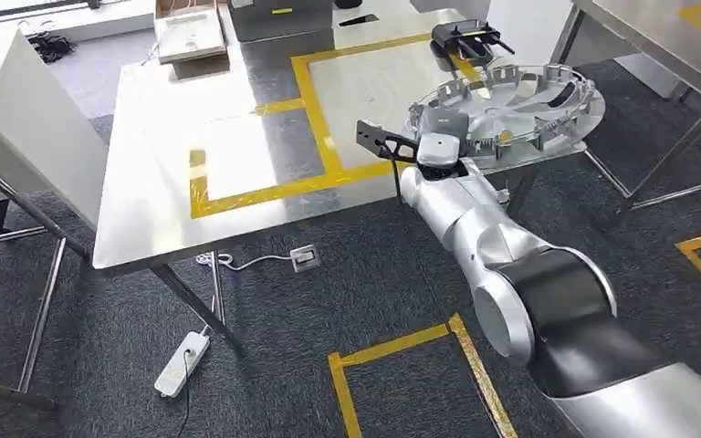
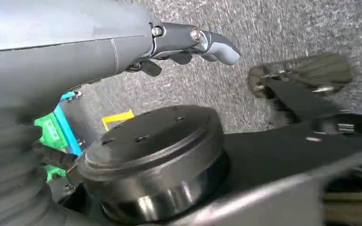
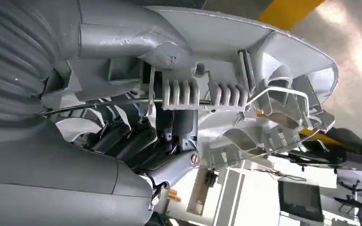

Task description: Take the parts from the cabinet and place them on the table.

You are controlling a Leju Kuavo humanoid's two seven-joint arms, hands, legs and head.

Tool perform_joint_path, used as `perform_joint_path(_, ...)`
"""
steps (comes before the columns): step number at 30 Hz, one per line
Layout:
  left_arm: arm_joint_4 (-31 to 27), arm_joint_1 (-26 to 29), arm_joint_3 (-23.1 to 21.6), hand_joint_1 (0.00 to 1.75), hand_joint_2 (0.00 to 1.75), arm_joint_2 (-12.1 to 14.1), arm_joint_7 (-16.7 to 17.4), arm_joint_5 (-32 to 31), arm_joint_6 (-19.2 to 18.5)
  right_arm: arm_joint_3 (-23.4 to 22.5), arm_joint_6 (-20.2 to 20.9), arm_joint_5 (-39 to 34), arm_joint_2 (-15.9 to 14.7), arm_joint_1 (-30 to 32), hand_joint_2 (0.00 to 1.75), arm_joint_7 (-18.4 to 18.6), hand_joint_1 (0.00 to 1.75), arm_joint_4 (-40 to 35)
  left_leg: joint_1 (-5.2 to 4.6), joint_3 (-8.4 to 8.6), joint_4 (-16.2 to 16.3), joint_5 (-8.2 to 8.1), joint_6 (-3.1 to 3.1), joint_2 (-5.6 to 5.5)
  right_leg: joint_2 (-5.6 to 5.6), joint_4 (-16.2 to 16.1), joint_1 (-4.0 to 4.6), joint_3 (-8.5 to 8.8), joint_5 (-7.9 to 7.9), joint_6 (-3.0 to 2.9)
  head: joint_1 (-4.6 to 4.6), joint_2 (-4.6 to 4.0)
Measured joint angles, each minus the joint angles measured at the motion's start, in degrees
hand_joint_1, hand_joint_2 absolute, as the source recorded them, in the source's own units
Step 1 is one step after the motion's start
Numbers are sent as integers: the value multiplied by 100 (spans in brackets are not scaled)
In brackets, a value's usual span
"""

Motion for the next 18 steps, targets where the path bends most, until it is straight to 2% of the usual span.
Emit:
perform_joint_path(1, 2, 9, 0, 0, 175, 0, 2, -4, 0, 0, 0, -2, 6, 15, 175, 0, 166, 0, -3, 18, -228, 139, 25, -1, 0, 0, 3, 66, -50, 0, 0, 0)
perform_joint_path(2, 2, 10, 0, 0, 175, 0, 2, -7, 0, 0, 0, -2, 11, 21, 175, 2, 166, 0, -12, 130, -624, 405, 65, 0, 2, 0, 4, 128, -96, 6, 0, 0)
perform_joint_path(4, 0, 9, 0, 0, 175, 2, 0, -7, 0, 7, 0, 0, 28, 12, 175, 44, 166, 0, -67, 452, -1611, 1175, 190, 3, 0, -16, -3, 227, -182, 31, -2, 0)
perform_joint_path(5, 0, 10, 0, 0, 175, 18, 0, -7, -2, 20, 0, 0, 35, 15, 175, 85, 166, 0, -104, 489, -1838, 1189, 223, -11, 21, 3, 23, 259, -226, 72, -15, 0)
perform_joint_path(6, 0, 5, 0, 0, 175, 17, 0, -9, 0, 33, 0, 2, 35, 10, 175, 101, 166, 0, -102, 558, -1807, 1103, 239, -16, 33, -44, 23, 268, -274, 120, -2, 0)
perform_joint_path(7, 2, 12, 0, 0, 175, 15, 0, -9, 0, 39, 0, 0, 46, 15, 175, 107, 166, -2, -101, 579, -1869, 1158, 265, -17, 40, -23, 23, 335, -231, 144, -13, 0)
perform_joint_path(8, 2, 11, 0, 0, 175, 11, 4, -15, -2, 39, 0, -2, 48, 7, 175, 105, 166, -2, -85, 622, -1890, 1145, 297, -4, 41, -25, 42, 354, -207, 176, 5, 0)
perform_joint_path(9, 0, 3, 0, 0, 175, 11, 2, -18, 0, 39, 0, -4, 48, -4, 175, 105, 166, -2, -76, 712, -1919, 1169, 321, -7, 40, -33, 35, 374, -268, 203, 0, 0)
perform_joint_path(10, 0, 2, 0, 0, 175, 7, 2, -18, 0, 39, 0, -9, 46, -6, 175, 105, 166, -2, -57, 765, -1938, 1158, 335, -7, 13, 114, 20, 329, -312, 205, 15, 0)
perform_joint_path(11, 0, -7, 0, 0, 175, 7, 0, -22, 0, 42, 0, -7, 46, -29, 175, 105, 166, -2, -57, 785, -1933, 1130, 365, -9, 2, 423, 34, 150, -378, 209, 22, 0)
perform_joint_path(12, -2, -25, 0, 0, 175, 7, 0, -24, 0, 55, 0, -4, 55, -38, 175, 68, 166, -2, -58, 795, -1922, 1096, 376, -8, -3, 843, 35, -114, -516, 233, 15, 0)
perform_joint_path(14, -2, -32, 0, 0, 175, -2, 0, -26, 0, 61, 0, 0, 28, -6, 175, -154, 166, 0, -59, 840, -1898, 1013, 394, -11, -2, 1527, 51, -589, -869, 240, 17, 0)
perform_joint_path(15, -2, -25, 0, 0, 175, -2, 0, -33, 0, 61, 0, 0, 9, 20, 175, -293, 166, 0, -59, 879, -1877, 963, 394, -25, -3, 1621, 52, -726, -893, 257, 22, 0)
perform_joint_path(16, 0, -14, 0, 0, 175, -7, 9, -37, 0, 61, 0, -2, 0, 40, 175, -400, 166, 0, -58, 925, -1853, 908, 390, -38, -4, 1463, 50, -736, -740, 270, 22, 0)
perform_joint_path(17, 2, -5, 0, 0, 175, -18, 9, -39, 0, 61, 0, -7, -2, 42, 175, -481, 166, 0, -58, 971, -1818, 849, 380, -45, -7, 1091, 46, -654, -441, 277, 22, 0)
perform_joint_path(18, 2, -10, 0, 0, 175, -31, 9, -39, 0, 61, 0, -11, -4, 31, 175, -558, 166, -2, -58, 1016, -1774, 783, 364, -48, -10, 591, 42, -511, -66, 269, 22, 0)
